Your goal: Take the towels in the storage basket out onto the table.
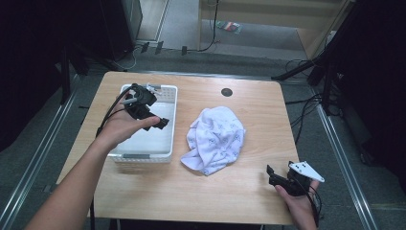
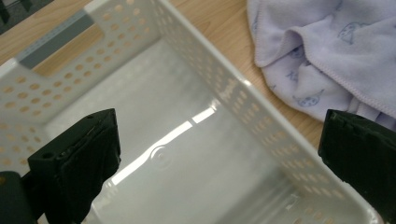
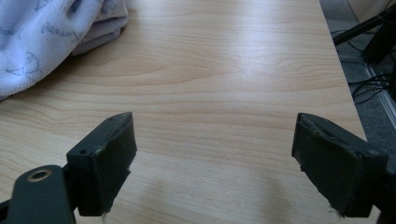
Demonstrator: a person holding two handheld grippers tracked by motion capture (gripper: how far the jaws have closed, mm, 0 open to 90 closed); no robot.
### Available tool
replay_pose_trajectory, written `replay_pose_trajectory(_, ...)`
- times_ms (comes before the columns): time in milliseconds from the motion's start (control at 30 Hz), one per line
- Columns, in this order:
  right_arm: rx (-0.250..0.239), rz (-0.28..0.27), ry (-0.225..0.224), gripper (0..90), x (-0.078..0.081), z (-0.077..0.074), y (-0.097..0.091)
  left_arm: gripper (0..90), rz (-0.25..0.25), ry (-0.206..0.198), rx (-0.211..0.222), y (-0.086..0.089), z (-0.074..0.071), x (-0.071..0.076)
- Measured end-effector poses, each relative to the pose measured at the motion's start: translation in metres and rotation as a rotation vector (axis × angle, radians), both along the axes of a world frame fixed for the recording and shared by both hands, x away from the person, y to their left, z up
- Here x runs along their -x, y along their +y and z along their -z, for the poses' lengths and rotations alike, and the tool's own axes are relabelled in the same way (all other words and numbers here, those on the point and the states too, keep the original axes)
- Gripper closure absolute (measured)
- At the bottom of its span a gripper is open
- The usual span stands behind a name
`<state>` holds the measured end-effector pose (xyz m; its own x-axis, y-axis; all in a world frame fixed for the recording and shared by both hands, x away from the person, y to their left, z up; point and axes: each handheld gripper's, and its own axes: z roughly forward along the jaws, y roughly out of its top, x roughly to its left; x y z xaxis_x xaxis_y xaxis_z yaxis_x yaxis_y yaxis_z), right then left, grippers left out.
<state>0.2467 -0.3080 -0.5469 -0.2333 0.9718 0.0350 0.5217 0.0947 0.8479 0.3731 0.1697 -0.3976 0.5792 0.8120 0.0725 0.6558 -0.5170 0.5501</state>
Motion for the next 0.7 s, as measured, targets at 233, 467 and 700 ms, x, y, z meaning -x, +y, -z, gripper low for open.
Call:
replay_pose_trajectory(233,0.005,0.003,0.002,13.8,0.0,0.0,0.0,0.0,-0.057,-0.006,0.006,0.034,0.0,0.008)
replay_pose_trajectory(467,0.006,0.004,0.002,13.8,0.0,0.0,0.0,0.0,-0.094,-0.011,0.017,0.055,0.003,0.015)
replay_pose_trajectory(700,0.006,0.006,0.003,13.9,0.0,0.0,0.001,0.0,-0.132,-0.012,0.006,0.079,0.011,0.026)
